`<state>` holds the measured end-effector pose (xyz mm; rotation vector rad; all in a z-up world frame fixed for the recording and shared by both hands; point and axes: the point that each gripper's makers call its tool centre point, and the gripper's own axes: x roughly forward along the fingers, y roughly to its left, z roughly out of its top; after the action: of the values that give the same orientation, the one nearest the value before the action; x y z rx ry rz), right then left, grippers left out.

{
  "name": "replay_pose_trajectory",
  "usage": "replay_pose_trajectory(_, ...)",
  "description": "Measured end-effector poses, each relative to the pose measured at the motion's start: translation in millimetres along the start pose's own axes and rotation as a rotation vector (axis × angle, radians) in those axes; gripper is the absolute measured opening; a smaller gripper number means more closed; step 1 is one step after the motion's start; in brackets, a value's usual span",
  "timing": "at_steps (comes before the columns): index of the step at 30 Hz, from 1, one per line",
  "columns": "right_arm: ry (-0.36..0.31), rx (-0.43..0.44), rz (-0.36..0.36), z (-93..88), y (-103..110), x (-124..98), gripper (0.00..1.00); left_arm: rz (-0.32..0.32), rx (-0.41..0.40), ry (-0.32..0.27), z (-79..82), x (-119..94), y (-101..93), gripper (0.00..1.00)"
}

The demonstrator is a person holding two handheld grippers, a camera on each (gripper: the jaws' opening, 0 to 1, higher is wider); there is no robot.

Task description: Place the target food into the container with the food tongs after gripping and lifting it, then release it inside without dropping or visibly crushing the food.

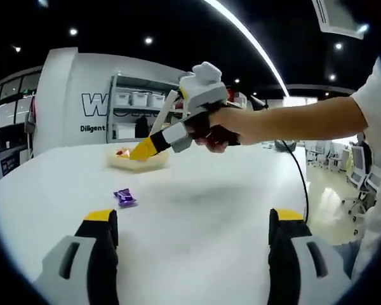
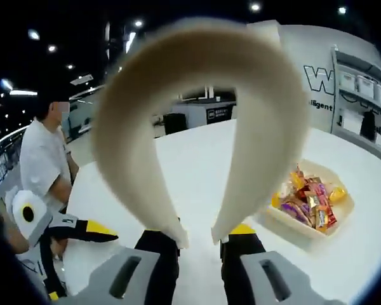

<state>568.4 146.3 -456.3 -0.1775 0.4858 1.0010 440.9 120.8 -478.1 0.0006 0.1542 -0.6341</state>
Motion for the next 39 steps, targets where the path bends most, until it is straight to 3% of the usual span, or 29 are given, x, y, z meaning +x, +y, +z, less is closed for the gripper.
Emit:
replay_pose_trajectory(4,-0.007,-0.003,0.032,-2.5,17.3,8.0,0.17,-0.006,-0.008,0.004,-0.5,0.2,-0.8,0.96)
replay_pose_trajectory(16,0.035,-0.031,0.042,-21.4,29.9,19.7,0.18,-0.009,-0.015,0.009,-1.2,0.2,-1.3,0.95)
replay_pose_trajectory(18,0.050,-0.086,0.019,-25.1,26.6,19.0,0.18,-0.009,-0.015,0.009,-1.2,0.1,-1.3,0.95)
replay_pose_trajectory(24,0.064,-0.100,-0.028,-30.6,7.0,3.3,0.18,-0.014,-0.013,0.015,-2.2,-0.1,-2.9,0.94)
replay_pose_trajectory(27,0.048,-0.022,-0.074,-30.9,-14.1,-6.4,0.18,-0.014,-0.013,0.014,-2.0,-0.3,-3.0,0.94)
replay_pose_trajectory(29,0.027,0.020,-0.054,-25.8,-13.7,-8.8,0.19,-0.016,-0.012,0.015,-2.2,-0.1,-3.2,0.94)
replay_pose_trajectory(31,0.021,0.013,-0.042,-20.8,-7.6,-10.1,0.19,-0.015,-0.009,0.014,-1.9,-0.3,-3.4,0.93)
replay_pose_trajectory(34,0.027,-0.021,0.035,-18.0,15.2,-6.0,0.19,-0.016,-0.011,0.016,-2.2,-0.4,-3.9,0.93)
replay_pose_trajectory(39,0.048,-0.069,0.030,-20.5,31.7,2.7,0.20,-0.015,-0.005,0.020,-3.3,-0.3,-3.9,0.93)
